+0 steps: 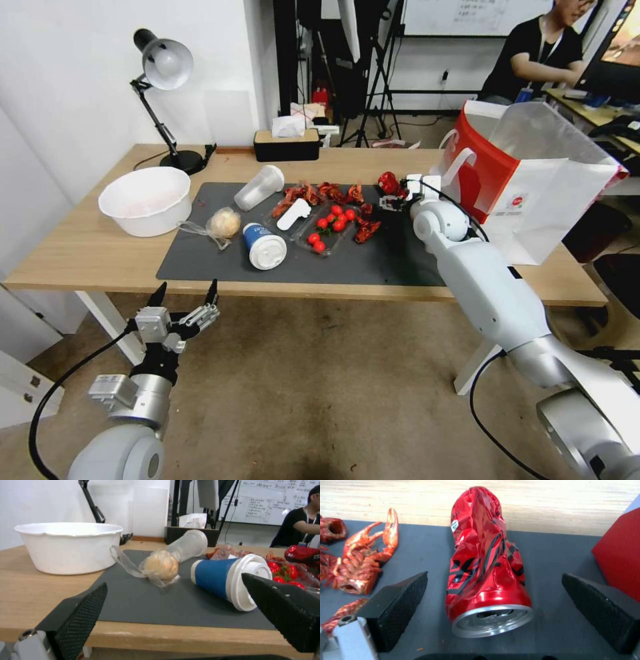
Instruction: Pick up the trash from the table and place it into the takeout bag.
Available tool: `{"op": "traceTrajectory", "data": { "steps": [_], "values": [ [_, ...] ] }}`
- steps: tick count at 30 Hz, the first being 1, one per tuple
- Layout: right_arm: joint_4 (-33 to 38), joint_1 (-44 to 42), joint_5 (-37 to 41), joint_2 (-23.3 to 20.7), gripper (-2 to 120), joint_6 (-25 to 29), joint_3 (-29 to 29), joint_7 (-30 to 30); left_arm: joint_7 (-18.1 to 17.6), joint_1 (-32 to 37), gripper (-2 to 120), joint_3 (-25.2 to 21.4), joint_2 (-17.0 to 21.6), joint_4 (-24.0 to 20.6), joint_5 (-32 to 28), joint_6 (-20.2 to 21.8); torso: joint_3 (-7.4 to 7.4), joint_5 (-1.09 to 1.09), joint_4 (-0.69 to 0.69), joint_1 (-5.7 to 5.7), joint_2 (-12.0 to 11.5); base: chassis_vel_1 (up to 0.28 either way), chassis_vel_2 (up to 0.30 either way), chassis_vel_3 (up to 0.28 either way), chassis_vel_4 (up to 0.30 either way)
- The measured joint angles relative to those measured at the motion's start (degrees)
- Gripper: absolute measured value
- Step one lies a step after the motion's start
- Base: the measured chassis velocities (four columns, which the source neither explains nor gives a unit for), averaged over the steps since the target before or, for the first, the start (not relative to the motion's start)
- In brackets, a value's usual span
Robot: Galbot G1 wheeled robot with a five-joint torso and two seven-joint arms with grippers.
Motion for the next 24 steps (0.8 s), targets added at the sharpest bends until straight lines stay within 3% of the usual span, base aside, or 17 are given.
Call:
{"op": "traceTrajectory", "data": {
  "steps": [20,24],
  "values": [
    [-6.54,2.53,0.43,0.71,100,1.75,-2.25,-1.94,-1.06,0.44,100,0.08,-0.25,-0.81,0.02,0.13,0.0,0.01,0.0,0.0,0.0,0.0,0.0,0.0,0.0],
    [-6.97,2.54,0.44,0.87,92,1.8,-2.22,-2.03,-1.05,0.61,100,-0.02,-0.33,-1.11,0.03,0.15,0.0,0.01,0.0,0.0,0.0,0.0,0.0,0.0,0.0]
  ]
}}
